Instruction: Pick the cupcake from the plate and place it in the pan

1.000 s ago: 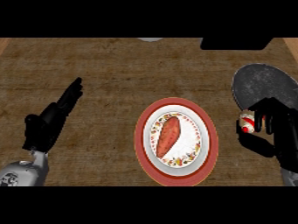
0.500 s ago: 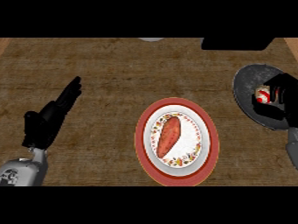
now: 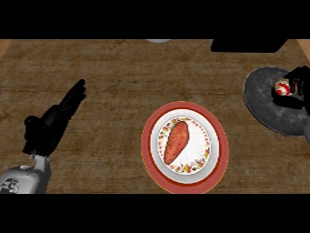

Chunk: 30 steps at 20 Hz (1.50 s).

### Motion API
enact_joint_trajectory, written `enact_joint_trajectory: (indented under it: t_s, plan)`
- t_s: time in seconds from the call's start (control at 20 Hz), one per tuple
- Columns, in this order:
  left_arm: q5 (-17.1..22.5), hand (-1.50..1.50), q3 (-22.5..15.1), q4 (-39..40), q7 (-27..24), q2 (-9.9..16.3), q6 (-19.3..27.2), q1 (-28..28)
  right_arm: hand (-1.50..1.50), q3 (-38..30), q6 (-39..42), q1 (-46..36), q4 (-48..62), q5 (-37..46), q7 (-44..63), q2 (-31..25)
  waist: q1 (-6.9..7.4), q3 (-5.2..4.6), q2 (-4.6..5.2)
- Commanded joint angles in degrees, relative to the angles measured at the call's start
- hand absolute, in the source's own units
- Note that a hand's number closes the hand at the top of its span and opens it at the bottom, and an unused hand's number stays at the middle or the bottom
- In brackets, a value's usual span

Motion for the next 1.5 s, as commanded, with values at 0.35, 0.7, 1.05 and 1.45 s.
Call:
enact_joint_trajectory:
  t_s: [0.35, 0.7, 1.05, 1.45]
  plan:
    - [-0.86, 0.0, -0.23, 1.71, 1.51, -1.81, 0.06, -5.76, -1.5, -3.72, 11.45, -13.26, 26.45, 0.27, 2.59, -3.33, 1.79, 0.15, 0.9]
    - [-1.96, 0.0, -1.42, 0.66, -0.88, -2.32, -0.16, -1.82, -1.5, -13.36, 11.58, -13.15, 28.99, -9.15, -11.27, -1.85, 2.03, 0.32, 1.05]
    - [-1.43, 0.0, 0.21, 2.47, -2.35, -0.84, -1.56, -2.5, -1.5, -23.27, 21.19, -15.91, 30.24, -19.78, -17.11, -4.03, 1.51, 0.24, 1.01]
    - [-0.09, 0.0, 0.89, -1.0, -0.29, -0.67, -2.39, 0.05, -1.5, -26.11, 37.09, -7.19, 34.09, -23.14, -28.89, -8.58, 1.23, 0.21, 0.61]
